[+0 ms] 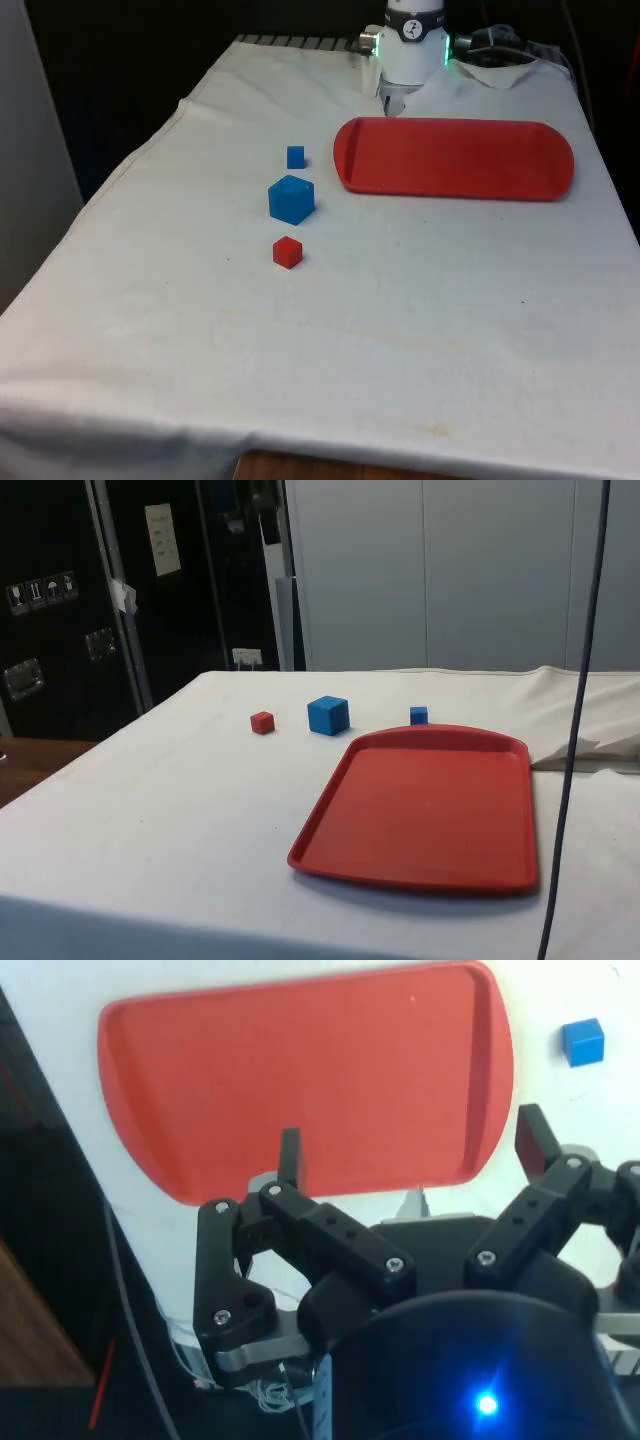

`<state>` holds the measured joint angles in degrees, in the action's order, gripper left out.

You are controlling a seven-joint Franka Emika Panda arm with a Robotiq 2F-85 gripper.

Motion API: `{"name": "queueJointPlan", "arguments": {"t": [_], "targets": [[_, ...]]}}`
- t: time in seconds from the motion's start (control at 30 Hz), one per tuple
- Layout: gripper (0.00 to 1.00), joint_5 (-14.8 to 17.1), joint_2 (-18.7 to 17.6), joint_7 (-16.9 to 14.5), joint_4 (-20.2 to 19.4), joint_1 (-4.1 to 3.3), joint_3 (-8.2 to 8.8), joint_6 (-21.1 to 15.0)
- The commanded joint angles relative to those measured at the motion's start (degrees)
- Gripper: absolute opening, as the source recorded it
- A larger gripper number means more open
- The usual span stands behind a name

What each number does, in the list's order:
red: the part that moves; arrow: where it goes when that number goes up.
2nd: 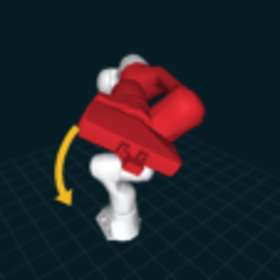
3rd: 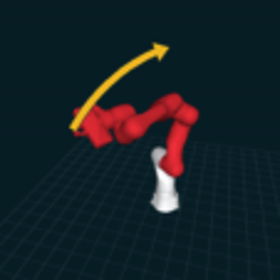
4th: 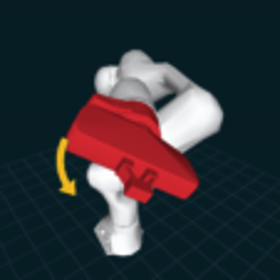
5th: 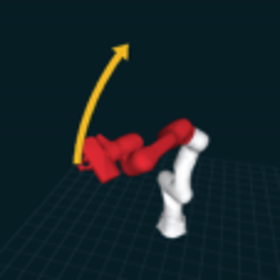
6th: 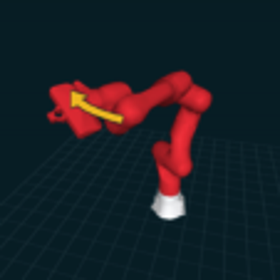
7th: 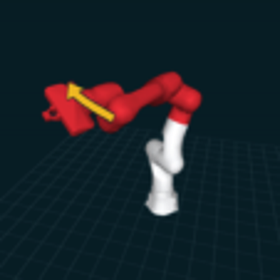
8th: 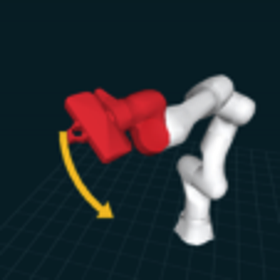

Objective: Pick up the largest block and place it onto the tray.

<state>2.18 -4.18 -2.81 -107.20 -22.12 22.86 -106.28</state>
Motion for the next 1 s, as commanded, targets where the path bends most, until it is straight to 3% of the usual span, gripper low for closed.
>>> {"name": "queueJointPlan", "arguments": {"t": [0.0,0.3,0.33,0.6,0.93,0.97], "targets": [[1.00,0.0,-0.2,-0.1,-0.2,0.00,0.00,-0.5],[1.00,-0.3,0.1,-0.2,-6.1,-0.06,0.06,-8.0],[1.00,0.0,-0.2,-0.2,-5.6,-0.06,0.06,-7.0],[1.00,-0.6,-1.0,-0.3,-9.6,0.06,0.46,-12.5],[1.00,-0.5,-3.2,-1.1,-12.1,0.11,1.43,-17.2],[1.00,-0.3,-3.1,-1.0,-11.7,0.06,1.38,-16.2]]}}
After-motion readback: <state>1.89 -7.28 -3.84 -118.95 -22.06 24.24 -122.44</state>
